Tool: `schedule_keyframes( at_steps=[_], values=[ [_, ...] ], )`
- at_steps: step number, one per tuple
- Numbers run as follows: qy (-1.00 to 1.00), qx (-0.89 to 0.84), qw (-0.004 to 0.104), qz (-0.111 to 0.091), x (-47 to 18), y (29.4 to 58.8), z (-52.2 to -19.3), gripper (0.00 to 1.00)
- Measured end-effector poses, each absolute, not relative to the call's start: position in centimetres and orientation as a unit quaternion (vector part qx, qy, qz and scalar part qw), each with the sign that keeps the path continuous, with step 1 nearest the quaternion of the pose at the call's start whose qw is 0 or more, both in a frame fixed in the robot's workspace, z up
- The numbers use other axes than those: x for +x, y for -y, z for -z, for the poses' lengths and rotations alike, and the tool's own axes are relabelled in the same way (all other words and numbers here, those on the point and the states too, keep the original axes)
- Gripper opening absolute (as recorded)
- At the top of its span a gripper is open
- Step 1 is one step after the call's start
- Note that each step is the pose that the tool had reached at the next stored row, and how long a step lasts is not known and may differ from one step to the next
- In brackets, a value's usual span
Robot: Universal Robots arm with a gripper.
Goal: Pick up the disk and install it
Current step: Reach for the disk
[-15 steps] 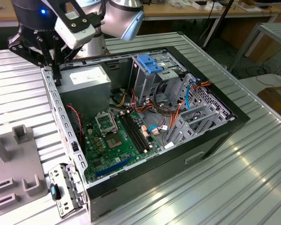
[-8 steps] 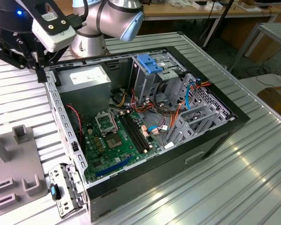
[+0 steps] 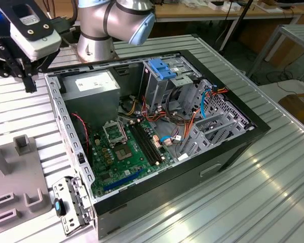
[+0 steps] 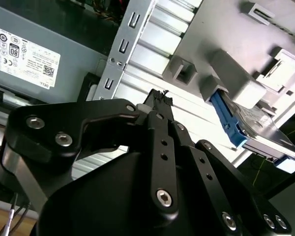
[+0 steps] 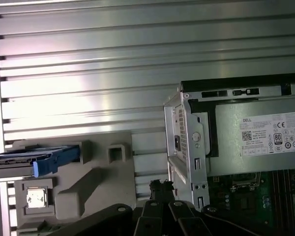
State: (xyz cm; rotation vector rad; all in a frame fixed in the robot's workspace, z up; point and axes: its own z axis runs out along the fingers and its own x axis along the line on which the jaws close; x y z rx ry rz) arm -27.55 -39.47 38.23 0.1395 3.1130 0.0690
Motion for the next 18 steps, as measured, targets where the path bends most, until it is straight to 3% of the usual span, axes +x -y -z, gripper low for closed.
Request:
schedule_keyframes(
  at_steps=[18],
  values=[
    [-0.999, 0.027, 0.012, -0.022, -32.7, 39.0, -37.7, 0.11]
  ],
)
